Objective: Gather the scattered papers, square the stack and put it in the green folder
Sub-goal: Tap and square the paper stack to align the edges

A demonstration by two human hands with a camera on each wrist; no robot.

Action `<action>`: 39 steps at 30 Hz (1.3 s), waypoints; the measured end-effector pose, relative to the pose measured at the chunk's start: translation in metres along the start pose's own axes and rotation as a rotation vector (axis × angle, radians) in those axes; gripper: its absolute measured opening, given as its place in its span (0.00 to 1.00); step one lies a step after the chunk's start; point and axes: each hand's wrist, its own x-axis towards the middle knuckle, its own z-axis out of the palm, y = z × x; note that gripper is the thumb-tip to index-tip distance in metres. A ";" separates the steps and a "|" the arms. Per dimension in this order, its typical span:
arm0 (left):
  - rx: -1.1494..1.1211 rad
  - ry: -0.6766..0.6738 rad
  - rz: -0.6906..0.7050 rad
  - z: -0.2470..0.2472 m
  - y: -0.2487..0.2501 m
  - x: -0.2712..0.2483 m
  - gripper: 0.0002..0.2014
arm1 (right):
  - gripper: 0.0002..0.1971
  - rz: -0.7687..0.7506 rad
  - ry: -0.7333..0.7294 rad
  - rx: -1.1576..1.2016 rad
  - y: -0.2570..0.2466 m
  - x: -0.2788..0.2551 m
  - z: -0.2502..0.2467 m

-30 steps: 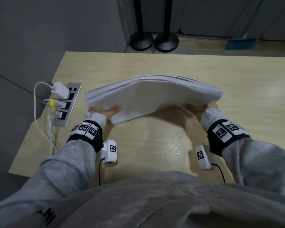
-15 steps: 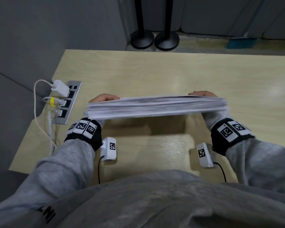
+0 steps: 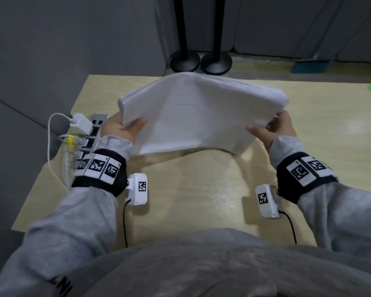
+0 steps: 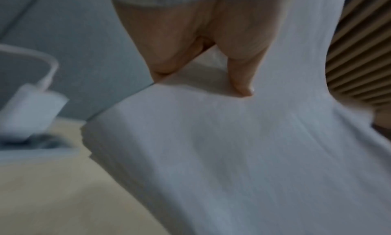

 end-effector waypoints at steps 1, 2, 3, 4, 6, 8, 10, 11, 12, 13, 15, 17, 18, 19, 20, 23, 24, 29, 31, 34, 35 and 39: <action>0.021 -0.003 0.109 -0.008 0.013 -0.001 0.11 | 0.42 -0.053 0.040 0.037 -0.005 -0.002 -0.001; 0.066 0.005 0.248 -0.016 0.024 0.002 0.10 | 0.47 -0.106 0.093 0.028 -0.012 -0.004 -0.003; 0.136 0.019 0.384 -0.022 0.033 0.005 0.09 | 0.49 -0.188 0.147 -0.023 -0.020 -0.006 -0.003; 0.244 0.023 0.504 -0.027 0.042 0.007 0.11 | 0.50 -0.283 0.165 -0.082 -0.031 -0.011 -0.004; 0.497 0.008 0.674 -0.031 0.065 0.004 0.11 | 0.49 -0.549 0.137 -0.168 -0.053 -0.022 -0.001; 0.653 -0.029 0.796 -0.031 0.084 -0.002 0.08 | 0.43 -0.787 0.048 -0.235 -0.077 -0.039 0.008; 0.749 -0.073 0.835 -0.029 0.098 -0.011 0.10 | 0.35 -0.927 -0.054 -0.234 -0.094 -0.055 0.017; 0.765 -0.096 0.843 -0.026 0.102 -0.015 0.10 | 0.31 -0.963 -0.094 -0.208 -0.099 -0.062 0.021; 0.773 -0.118 0.852 -0.024 0.105 -0.018 0.10 | 0.27 -0.982 -0.114 -0.178 -0.103 -0.068 0.023; 0.764 -0.129 0.870 -0.023 0.105 -0.021 0.09 | 0.22 -0.976 -0.126 -0.136 -0.104 -0.072 0.025; 0.693 -0.116 0.889 -0.024 0.106 -0.026 0.06 | 0.15 -0.872 -0.130 -0.019 -0.105 -0.076 0.024; 0.640 -0.069 0.868 -0.031 0.104 -0.028 0.07 | 0.13 -0.735 -0.083 0.091 -0.107 -0.077 0.020; 0.615 -0.048 0.839 -0.035 0.102 -0.027 0.09 | 0.13 -0.669 -0.048 0.143 -0.108 -0.076 0.018; 0.583 -0.033 0.790 -0.040 0.099 -0.026 0.11 | 0.15 -0.614 -0.019 0.204 -0.108 -0.073 0.015; 0.529 -0.023 0.724 -0.044 0.096 -0.026 0.12 | 0.16 -0.571 -0.001 0.263 -0.107 -0.071 0.012; 0.197 0.020 0.597 -0.048 0.092 -0.026 0.11 | 0.15 -0.509 0.014 0.388 -0.106 -0.066 0.004; 0.051 0.048 0.593 -0.046 0.092 -0.027 0.14 | 0.13 -0.489 0.015 0.425 -0.105 -0.065 0.001; -0.713 -0.158 0.352 -0.021 0.072 -0.025 0.25 | 0.14 -0.378 -0.032 0.557 -0.095 -0.058 -0.001; -0.622 -0.213 0.231 -0.011 0.065 -0.029 0.24 | 0.15 -0.361 -0.067 0.549 -0.096 -0.057 0.000; -0.509 -0.170 0.195 -0.004 0.059 -0.032 0.08 | 0.15 -0.379 -0.107 0.525 -0.100 -0.058 0.002; -0.525 -0.153 0.207 -0.005 0.058 -0.031 0.06 | 0.15 -0.384 -0.114 0.527 -0.101 -0.059 0.004; -0.542 -0.162 0.212 -0.013 0.054 -0.027 0.08 | 0.18 -0.415 -0.074 0.535 -0.098 -0.062 0.007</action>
